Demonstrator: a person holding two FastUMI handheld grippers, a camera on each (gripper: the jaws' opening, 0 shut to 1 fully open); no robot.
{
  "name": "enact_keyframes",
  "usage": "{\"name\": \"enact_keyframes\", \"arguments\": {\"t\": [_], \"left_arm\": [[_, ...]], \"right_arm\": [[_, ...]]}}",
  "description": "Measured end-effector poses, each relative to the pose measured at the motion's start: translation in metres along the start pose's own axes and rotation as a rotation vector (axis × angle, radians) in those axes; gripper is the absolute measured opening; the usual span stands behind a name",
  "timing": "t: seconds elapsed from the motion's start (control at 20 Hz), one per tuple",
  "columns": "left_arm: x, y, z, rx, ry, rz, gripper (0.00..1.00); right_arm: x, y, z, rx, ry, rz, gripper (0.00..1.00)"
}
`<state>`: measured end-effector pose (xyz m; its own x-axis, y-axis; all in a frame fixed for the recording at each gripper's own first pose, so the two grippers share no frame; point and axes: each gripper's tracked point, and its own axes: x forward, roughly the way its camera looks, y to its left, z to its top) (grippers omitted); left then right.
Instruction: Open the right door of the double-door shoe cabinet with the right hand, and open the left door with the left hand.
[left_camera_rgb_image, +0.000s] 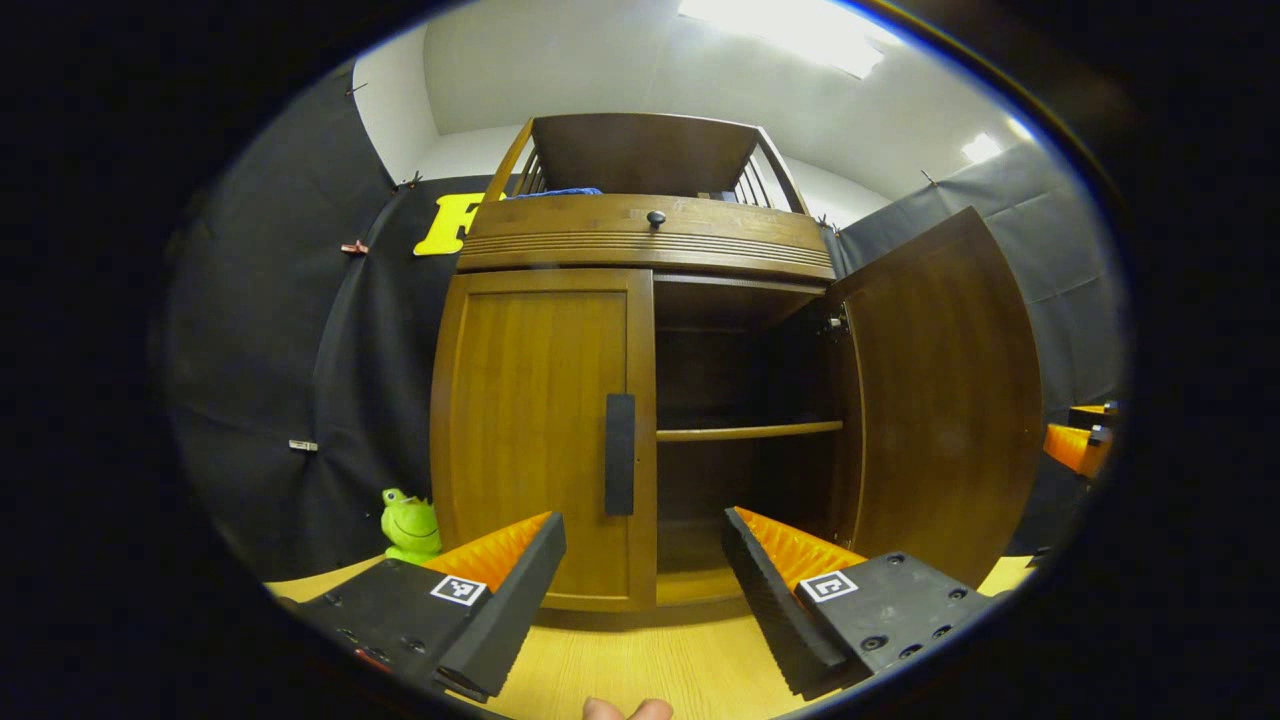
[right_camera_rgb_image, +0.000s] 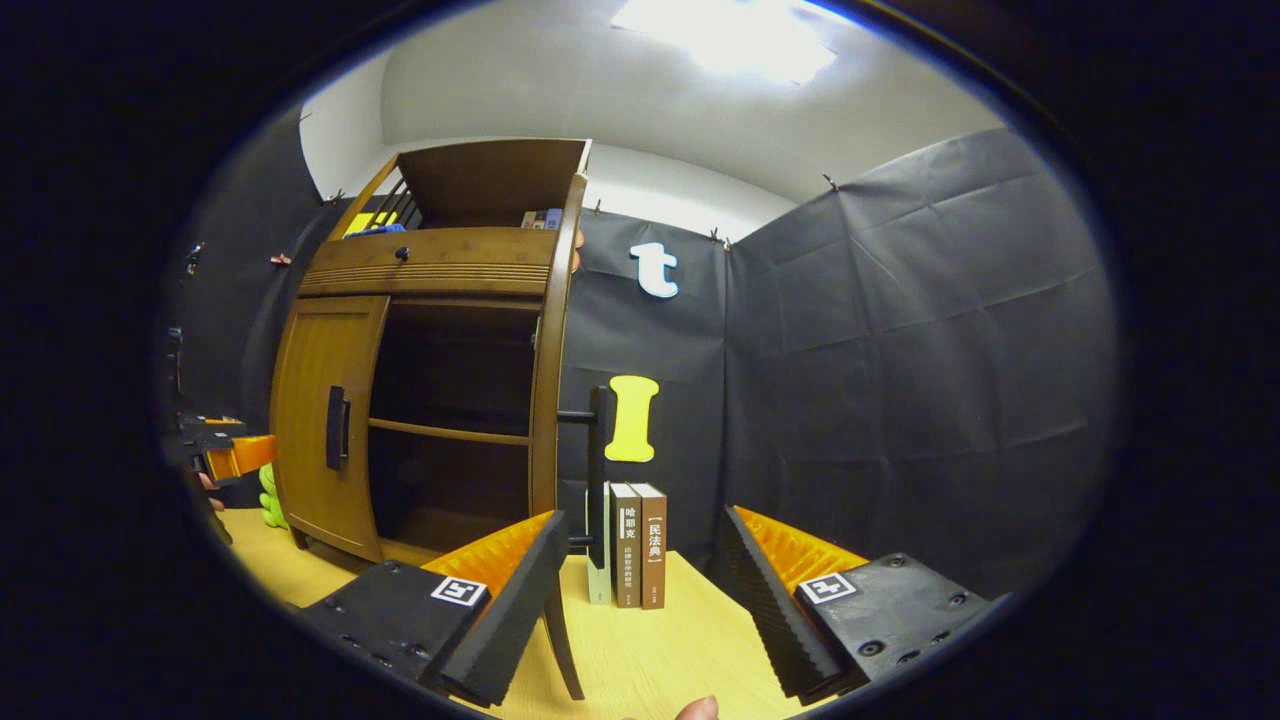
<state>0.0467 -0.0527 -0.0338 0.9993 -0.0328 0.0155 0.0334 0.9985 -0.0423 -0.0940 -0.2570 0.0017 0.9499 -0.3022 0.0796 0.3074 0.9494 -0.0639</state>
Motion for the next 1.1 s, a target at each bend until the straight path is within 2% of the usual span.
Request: {"name": "enact_keyframes", "arguments": {"t": [0.05, 0.15, 0.2, 0.3, 0.4, 0.55, 0.6, 0.75, 0.95, 1.05, 1.1], "left_arm": [[0.01, -0.002, 0.001, 0.006, 0.004, -0.004, 0.98], [0.032, -0.007, 0.004, 0.019, 0.007, -0.012, 0.98], [0.042, -0.007, 0.006, 0.028, 0.0, -0.006, 0.96], [0.064, -0.005, 0.005, 0.045, 0.009, 0.008, 0.99], [0.086, -0.002, -0.001, 0.05, 0.04, 0.019, 0.98], [0.12, 0.015, -0.001, 0.079, 0.067, 0.075, 0.99], [0.128, 0.018, -0.002, 0.073, 0.068, 0.082, 0.93], [0.152, 0.029, -0.008, 0.055, 0.105, 0.118, 0.92], [0.168, 0.041, -0.018, 0.062, 0.131, 0.157, 0.82], [0.176, 0.045, -0.021, 0.043, 0.141, 0.164, 0.74], [0.176, 0.046, -0.026, 0.03, 0.154, 0.167, 0.67]], "right_arm": [[0.001, -0.006, 0.0, 0.006, -0.004, -0.013, 0.95], [0.0, -0.013, 0.005, 0.016, -0.014, -0.029, 0.97], [-0.001, -0.015, 0.006, 0.019, -0.016, -0.031, 0.97], [-0.003, -0.017, 0.009, 0.029, -0.021, -0.034, 0.98], [-0.006, -0.016, 0.016, 0.033, -0.031, -0.027, 0.97], [-0.009, -0.016, 0.026, 0.029, -0.058, -0.018, 0.97], [-0.009, -0.018, 0.029, 0.03, -0.067, -0.017, 0.98], [-0.008, -0.024, 0.029, 0.033, -0.064, -0.023, 0.98], [-0.008, -0.036, 0.035, 0.056, -0.067, -0.033, 0.98], [-0.009, -0.043, 0.04, 0.064, -0.08, -0.049, 0.98], [-0.01, -0.046, 0.04, 0.069, -0.081, -0.054, 0.99]]}}
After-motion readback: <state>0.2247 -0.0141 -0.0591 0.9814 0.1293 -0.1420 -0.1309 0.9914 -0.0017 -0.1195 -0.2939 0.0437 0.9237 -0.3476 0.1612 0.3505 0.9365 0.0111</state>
